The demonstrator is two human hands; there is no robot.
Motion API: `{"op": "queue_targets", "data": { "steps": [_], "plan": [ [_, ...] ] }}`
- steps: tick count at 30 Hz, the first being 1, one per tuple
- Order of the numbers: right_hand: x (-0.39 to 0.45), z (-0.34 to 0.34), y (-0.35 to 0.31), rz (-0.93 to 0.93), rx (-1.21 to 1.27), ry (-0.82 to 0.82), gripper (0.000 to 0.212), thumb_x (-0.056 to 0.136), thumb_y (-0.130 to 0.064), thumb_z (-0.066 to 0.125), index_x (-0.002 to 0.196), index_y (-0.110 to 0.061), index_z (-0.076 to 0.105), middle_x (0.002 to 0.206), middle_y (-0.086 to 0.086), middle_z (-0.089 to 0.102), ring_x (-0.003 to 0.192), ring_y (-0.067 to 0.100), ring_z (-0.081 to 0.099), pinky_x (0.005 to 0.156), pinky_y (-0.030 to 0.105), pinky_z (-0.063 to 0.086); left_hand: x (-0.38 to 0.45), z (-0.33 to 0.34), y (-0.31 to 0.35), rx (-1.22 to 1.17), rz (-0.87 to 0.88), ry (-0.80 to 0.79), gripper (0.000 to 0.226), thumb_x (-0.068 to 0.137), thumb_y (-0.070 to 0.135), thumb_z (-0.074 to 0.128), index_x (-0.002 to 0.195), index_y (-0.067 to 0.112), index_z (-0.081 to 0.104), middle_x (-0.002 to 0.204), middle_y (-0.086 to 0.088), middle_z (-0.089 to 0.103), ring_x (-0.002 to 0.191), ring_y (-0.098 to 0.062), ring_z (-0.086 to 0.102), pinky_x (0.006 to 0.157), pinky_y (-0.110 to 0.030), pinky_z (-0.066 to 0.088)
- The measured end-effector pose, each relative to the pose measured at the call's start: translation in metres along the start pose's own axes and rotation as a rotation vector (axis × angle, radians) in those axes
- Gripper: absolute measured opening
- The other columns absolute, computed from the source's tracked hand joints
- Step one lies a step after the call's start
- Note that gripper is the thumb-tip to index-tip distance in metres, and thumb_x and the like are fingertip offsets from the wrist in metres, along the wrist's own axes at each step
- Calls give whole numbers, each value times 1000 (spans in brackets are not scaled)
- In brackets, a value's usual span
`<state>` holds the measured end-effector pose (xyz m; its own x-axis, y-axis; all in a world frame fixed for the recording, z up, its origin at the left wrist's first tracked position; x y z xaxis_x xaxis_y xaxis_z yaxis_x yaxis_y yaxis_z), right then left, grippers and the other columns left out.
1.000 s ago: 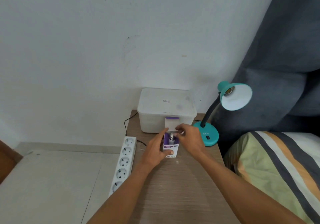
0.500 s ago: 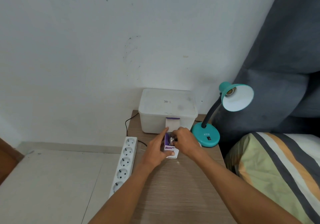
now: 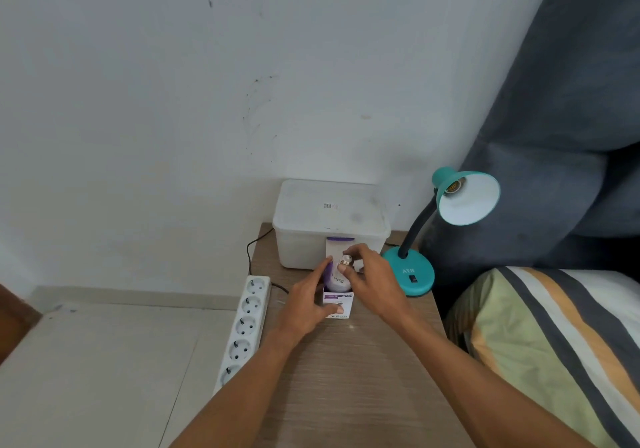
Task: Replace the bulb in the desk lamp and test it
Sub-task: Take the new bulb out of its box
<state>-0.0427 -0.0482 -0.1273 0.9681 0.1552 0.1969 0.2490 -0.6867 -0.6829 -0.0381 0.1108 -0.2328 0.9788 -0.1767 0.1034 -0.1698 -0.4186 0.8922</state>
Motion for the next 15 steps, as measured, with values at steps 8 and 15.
{"op": "queue_targets", "data": {
  "steps": [8, 15],
  "plan": [
    [8, -13, 2, 113, 174, 360, 18, 101, -18, 45, 112, -19, 58, 96, -6, 60, 88, 10, 61, 76, 26, 53, -2, 3, -2, 8, -8, 27, 117, 70, 15, 94, 155, 53, 24, 126, 8, 69, 111, -4, 67, 96, -36, 59],
    [29, -1, 16, 354, 307, 296, 24, 94, -36, 62, 109, -19, 69, 93, -4, 70, 78, 15, 69, 75, 39, 61, -2, 1, 3, 18, 1, 35, 124, 71, 16, 91, 154, 60, 10, 125, 10, 69, 108, -4, 68, 94, -36, 59]
  ]
}}
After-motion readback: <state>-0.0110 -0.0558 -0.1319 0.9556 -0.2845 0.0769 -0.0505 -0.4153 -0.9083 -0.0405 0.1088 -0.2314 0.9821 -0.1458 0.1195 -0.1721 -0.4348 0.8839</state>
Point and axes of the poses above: each hand's wrist, its own x-axis towards the middle knuckle, its own z-axis out of the palm, y = z × x, the point moved 2 cm from there along x, towards the middle knuckle
